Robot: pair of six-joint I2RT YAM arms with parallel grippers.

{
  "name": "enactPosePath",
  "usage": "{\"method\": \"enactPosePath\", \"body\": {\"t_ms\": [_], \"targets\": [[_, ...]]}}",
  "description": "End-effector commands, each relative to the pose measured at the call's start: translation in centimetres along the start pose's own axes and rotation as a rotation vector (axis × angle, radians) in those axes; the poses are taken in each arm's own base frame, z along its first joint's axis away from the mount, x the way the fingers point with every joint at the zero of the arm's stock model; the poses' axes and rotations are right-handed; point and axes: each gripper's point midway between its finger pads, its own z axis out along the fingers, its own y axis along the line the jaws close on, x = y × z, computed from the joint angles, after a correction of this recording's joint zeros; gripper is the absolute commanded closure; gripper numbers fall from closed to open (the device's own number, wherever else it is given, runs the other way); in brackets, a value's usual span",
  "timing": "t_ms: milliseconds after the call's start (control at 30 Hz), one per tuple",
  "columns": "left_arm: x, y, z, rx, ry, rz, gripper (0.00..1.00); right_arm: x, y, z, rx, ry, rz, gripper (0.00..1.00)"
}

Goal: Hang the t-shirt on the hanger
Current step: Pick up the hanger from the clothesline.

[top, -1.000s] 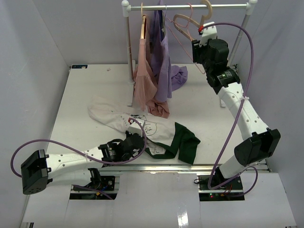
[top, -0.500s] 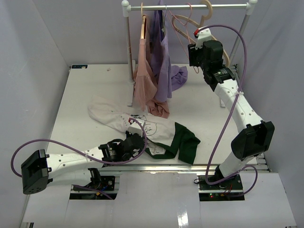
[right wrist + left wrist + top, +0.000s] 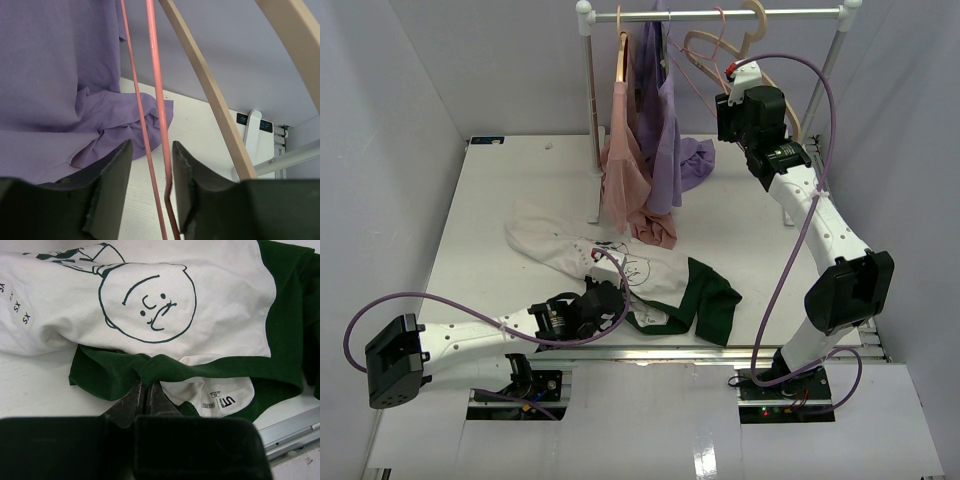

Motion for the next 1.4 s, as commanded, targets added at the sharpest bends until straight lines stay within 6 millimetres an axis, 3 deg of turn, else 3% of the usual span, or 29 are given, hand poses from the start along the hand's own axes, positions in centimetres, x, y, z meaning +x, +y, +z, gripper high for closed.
{"method": "enactPosePath", "body": {"t_ms": [0,133,200,533,700,800,1000,1167,1267,1367], "targets": [[-1.3,-0.6,-0.1,0.011,-0.027,-0.014,1.00,-1.6,-0.1,0.0,-0.003,-0.045,0.012,0.60],[-1.2,-0.6,-0.1,0.008,-0.027,-0.014,1.00,-1.6,-0.1,0.0,-0.001,-0.042,0.013,0.75],[-1.3,-0.6,-0.1,0.009,-0.028,-0.016,1.00,-1.9,-0.2,0.0,0.004,-0.045,0.016,0.91],[-1.2,-0.6,-0.1,0.011,-0.026,-0.018,1.00,-6.6,-1.0,-1.1,0.022,-0.143,0.027,0.92],[-1.2,-0.6,-0.2,0.010,-0.027,-0.027,1.00,-9.6,-1.2,-3.1,0.006,-0.202,0.043,0.92],[-1.2,-0.6,-0.2,0.014,-0.028,-0.038,1.00,-9.8,-1.2,-4.2,-0.003,-0.205,0.045,0.92],[-1.5,-0.5,-0.2,-0.001,-0.042,-0.077,1.00,-5.6,0.5,-6.4,-0.085,-0.101,0.092,0.92],[-2.2,-1.9,-0.3,0.032,-0.016,-0.122,1.00,-1.5,1.4,-10.9,-0.122,-0.036,0.122,0.92],[-3.3,-3.0,-0.4,0.073,0.011,-0.175,1.00,2.0,3.6,-13.4,-0.192,0.029,0.124,0.92],[-5.0,-4.1,-0.8,0.175,0.026,-0.249,1.00,5.0,4.2,-15.8,-0.174,0.070,0.122,0.92]]}}
